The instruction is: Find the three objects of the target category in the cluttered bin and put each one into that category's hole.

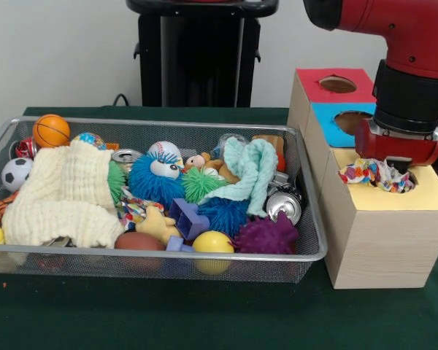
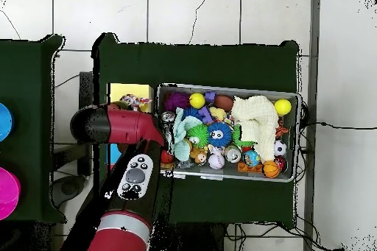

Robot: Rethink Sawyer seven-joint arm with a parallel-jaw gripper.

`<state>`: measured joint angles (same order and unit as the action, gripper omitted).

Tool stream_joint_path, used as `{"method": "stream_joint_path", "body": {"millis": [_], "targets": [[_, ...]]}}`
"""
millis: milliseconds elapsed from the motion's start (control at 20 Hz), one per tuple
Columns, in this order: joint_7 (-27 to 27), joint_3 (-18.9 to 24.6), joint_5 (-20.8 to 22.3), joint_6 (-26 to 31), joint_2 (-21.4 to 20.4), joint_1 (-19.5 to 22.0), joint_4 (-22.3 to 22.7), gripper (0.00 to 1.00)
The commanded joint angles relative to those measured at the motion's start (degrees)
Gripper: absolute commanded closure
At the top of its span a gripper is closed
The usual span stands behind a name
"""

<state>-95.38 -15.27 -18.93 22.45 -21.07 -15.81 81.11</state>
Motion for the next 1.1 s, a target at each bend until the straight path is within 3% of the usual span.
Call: {"method": "stream_joint_path", "body": {"millis": [50, 400, 600, 650, 1100], "targets": [[-7.3, 3.9, 4.25, -2.55, 2.12, 1.18, 6.7, 1.0], [-6.99, 2.46, 4.57, -0.99, -2.1, -0.16, 5.27, 1.0], [-7.53, 1.69, 4.93, 1.33, -1.25, -0.56, 3.24, 1.0], [-7.79, 1.7, 5.63, 0.71, -1.14, -0.62, 3.37, 0.0], [-9.57, 1.99, 4.66, 0.38, -1.36, -0.53, 5.44, 0.0]]}}
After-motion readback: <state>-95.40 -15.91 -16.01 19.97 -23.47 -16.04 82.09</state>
